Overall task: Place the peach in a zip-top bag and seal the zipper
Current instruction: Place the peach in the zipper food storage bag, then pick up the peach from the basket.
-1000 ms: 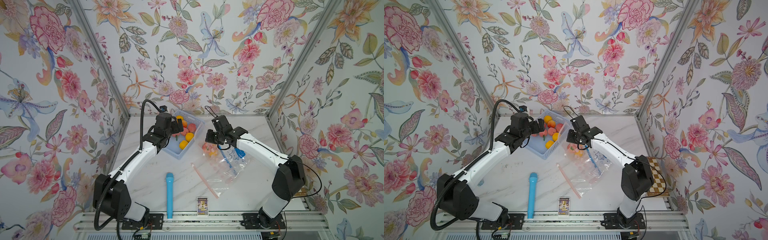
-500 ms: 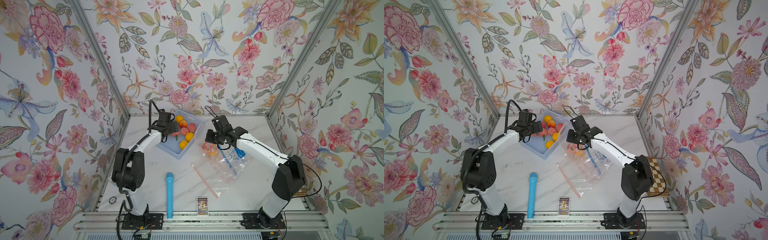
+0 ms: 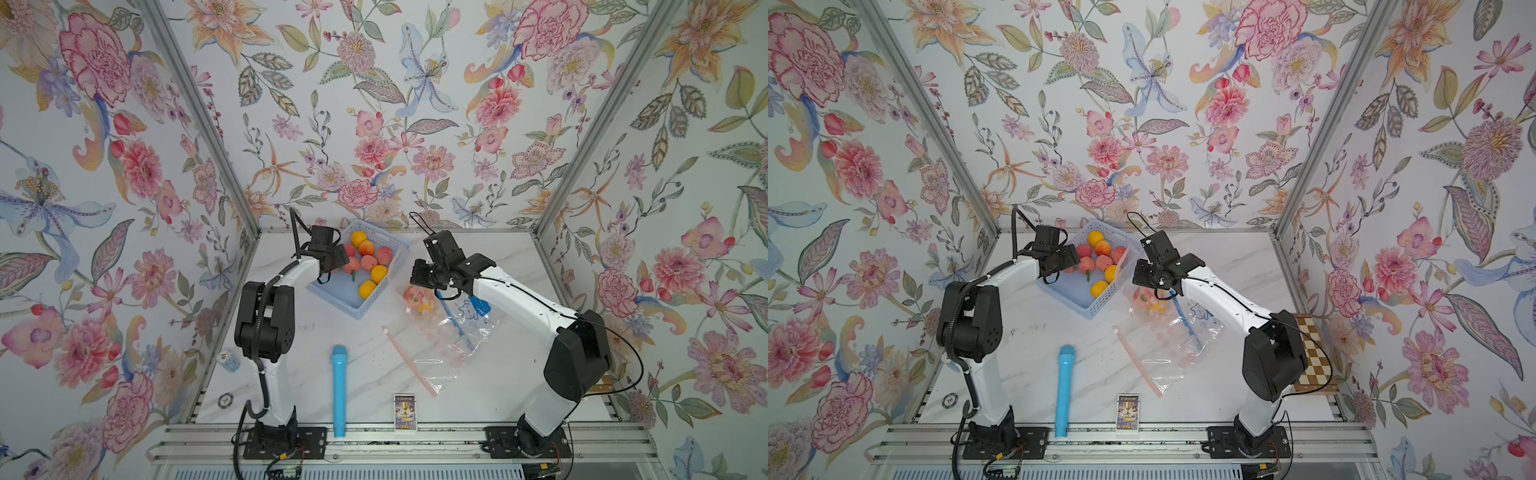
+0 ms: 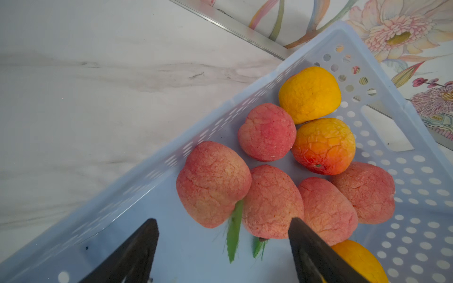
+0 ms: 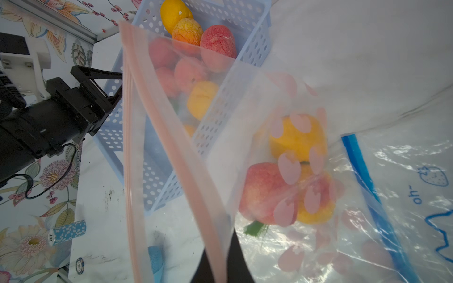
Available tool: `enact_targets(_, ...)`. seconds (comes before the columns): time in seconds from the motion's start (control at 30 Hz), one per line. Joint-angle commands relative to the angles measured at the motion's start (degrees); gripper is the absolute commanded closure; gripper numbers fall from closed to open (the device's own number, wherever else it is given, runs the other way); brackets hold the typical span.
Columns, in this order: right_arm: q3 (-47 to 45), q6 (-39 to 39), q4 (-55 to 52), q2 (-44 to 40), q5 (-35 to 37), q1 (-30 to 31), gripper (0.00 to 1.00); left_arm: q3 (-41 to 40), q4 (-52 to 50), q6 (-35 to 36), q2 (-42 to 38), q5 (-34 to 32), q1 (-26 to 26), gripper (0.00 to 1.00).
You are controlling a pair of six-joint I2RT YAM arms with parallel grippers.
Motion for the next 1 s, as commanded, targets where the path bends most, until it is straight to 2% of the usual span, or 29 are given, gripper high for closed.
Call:
enact_targets(0.0, 0.38, 0.38, 0.80, 0.69, -0.40, -0.19, 1.00, 2.10, 1.39, -2.61, 1.98, 0.23, 0.61, 0.14)
enact_targets(0.53, 0.20, 0.39, 0.80, 0.87, -0.66, -0.31, 1.00, 8.05, -0.73, -3.39, 8.54, -0.58, 1.59, 0.13)
enact_targets(0.93, 0.03, 0.44, 0.81, 0.70, -0.66, -0.41, 1.00, 7.76, -1.27, -3.16, 10.62, -0.86, 1.67, 0.17)
enact_targets(0.97, 0.03, 0.42, 0.80, 0.73, -0.69, -0.43, 1.00, 7.76, -1.25, -3.08, 10.70, -0.92, 1.72, 0.21)
